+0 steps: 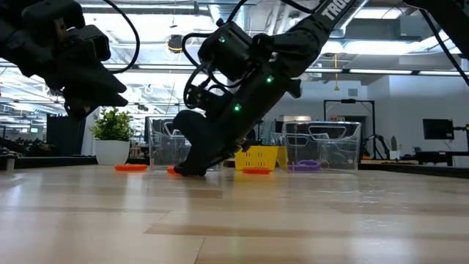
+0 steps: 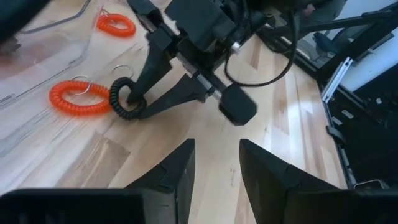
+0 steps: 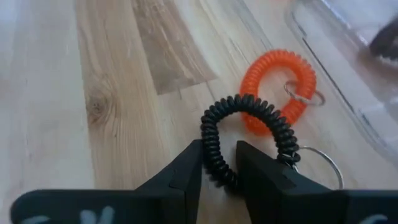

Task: Sort spring keychains
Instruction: Put the black spring keychain into the left transparent bin

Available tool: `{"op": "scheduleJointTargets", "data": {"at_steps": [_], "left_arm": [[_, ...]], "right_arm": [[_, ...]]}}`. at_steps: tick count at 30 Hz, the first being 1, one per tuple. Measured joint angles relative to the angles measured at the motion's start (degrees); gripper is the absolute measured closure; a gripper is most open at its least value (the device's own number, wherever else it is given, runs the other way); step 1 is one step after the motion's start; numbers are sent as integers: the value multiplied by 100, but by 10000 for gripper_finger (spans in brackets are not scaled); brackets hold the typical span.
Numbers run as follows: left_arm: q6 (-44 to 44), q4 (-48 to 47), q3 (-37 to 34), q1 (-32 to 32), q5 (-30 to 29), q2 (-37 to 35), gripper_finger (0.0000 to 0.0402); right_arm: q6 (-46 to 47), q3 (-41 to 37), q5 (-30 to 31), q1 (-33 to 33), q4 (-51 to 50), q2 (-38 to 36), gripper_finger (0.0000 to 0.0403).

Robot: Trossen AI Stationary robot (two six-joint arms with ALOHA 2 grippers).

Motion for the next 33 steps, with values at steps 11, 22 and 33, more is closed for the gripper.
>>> {"op": "scheduleJointTargets", "data": {"at_steps": [11,22,33], "left_arm": [[39,4,-2,0,-92,-1,279],[42,4,-2,0,-92,-1,279],[22,4,-2,2,78,-1,279]], "right_arm": [[424,-23,10,196,-112,-4,387],[996,-30,0,404,-136,-6,374],[1525,-41,-88,691,-166,-113,376]]}}
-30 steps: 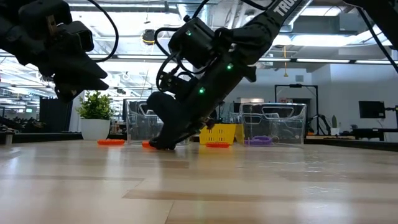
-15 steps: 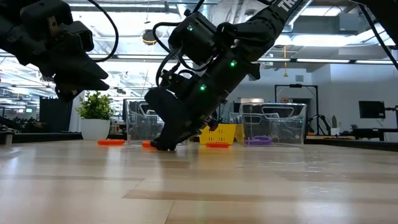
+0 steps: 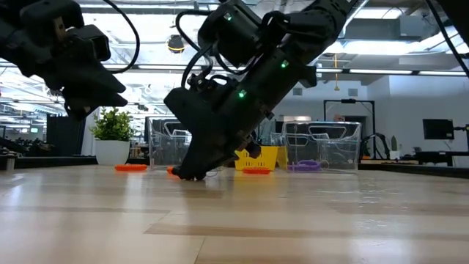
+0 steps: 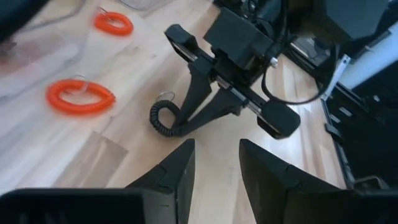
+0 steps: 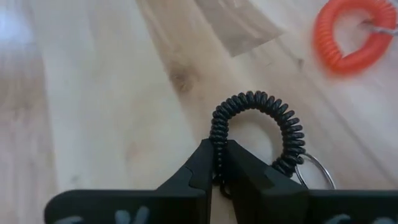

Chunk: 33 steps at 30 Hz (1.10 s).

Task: Sort spring keychains
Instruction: Put the black spring keychain into the left transparent bin

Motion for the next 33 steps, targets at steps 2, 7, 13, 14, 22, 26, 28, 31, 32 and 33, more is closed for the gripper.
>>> {"op": "scheduleJointTargets", "data": {"at_steps": [2,7,13,14,22,26,28,31,32,33], "left_arm": [[-34,2,0,0,156,0,279],[-132,11,-2,0,341,0,279],[-132,15,-4,0,345,0,279],[-132,17,-4,0,345,0,279],[475,616,-7,0,283,0,279],[1122,1235,-7,2,280,-2,279],[1525,1495,-7,2,280,-2,279],[2284,1848,-7,2,261,-2,279],[2552,1938,-7,0,220,-2,279],[2847,2033,-7,0,201,-2,279]], "right_arm": [[26,-5,-82,10,-26,-70,377],[-189,-40,-502,-10,-139,-387,384],[-422,-20,-1520,-208,35,-896,374],[-422,-22,-1616,-248,46,-949,373],[-438,-15,-2643,-374,619,-1511,383],[-435,-15,-3234,-451,1221,-1750,376],[-435,-7,-3479,-468,1545,-1834,371],[-439,-4,-3674,-473,1922,-1930,368],[-454,-4,-3719,-475,2031,-1956,369],[-489,-4,-3779,-474,2138,-1966,371]]}}
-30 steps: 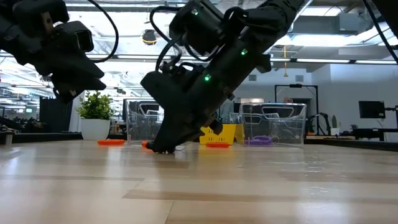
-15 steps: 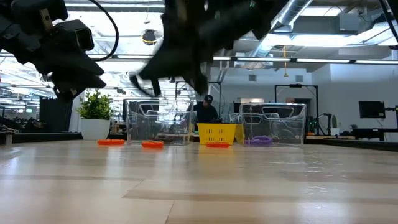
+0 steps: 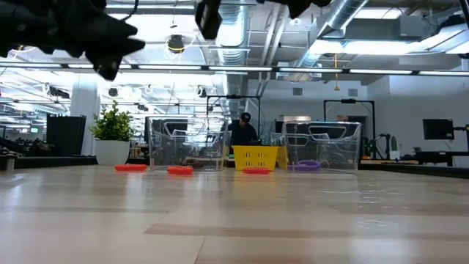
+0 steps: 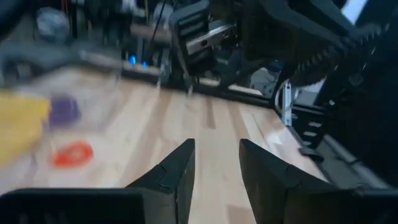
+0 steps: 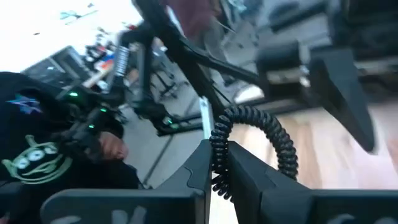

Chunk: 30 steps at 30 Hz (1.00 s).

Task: Sort spring keychains
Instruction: Put the black spring keychain into the left transparent bin

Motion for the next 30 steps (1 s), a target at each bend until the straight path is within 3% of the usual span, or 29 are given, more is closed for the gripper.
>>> {"op": "scheduleJointTargets", "data": {"at_steps": [4,8,17,30], "left_arm": [[1177,422,0,-2,-13,0,279],[1824,827,0,-2,-13,0,279],[1785,984,0,-2,537,0,279],[1633,986,2,2,551,9,279]], "right_arm": [[-54,4,-179,2,163,4,378],[-103,6,-177,-16,67,38,376],[-256,6,-109,-151,267,38,378],[-202,6,43,-422,919,38,380]]}}
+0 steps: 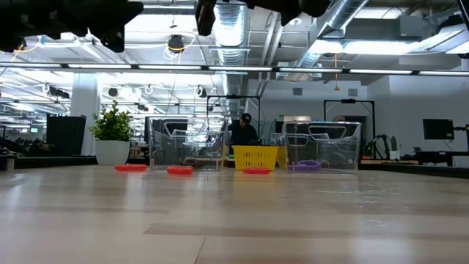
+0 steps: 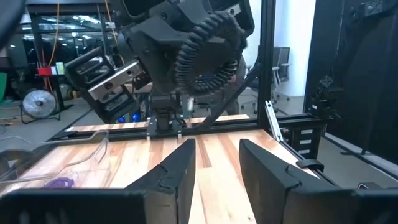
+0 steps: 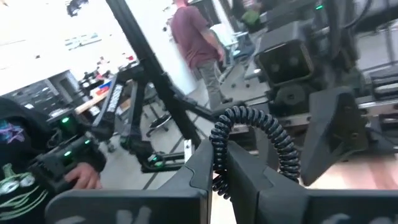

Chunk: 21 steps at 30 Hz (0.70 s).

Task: Sort spring keychains
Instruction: Put the black spring keychain into the left transparent bin

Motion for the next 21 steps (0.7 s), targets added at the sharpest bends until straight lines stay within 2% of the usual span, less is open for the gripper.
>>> {"op": "scheduleJointTargets", "data": {"at_steps": [9,21], "left_arm": [[-2,0,0,129,-197,2,279],[-166,99,4,483,-149,4,279]], "right_arm": [[-19,0,345,22,3,0,379],[-169,0,614,-33,47,0,377]]}}
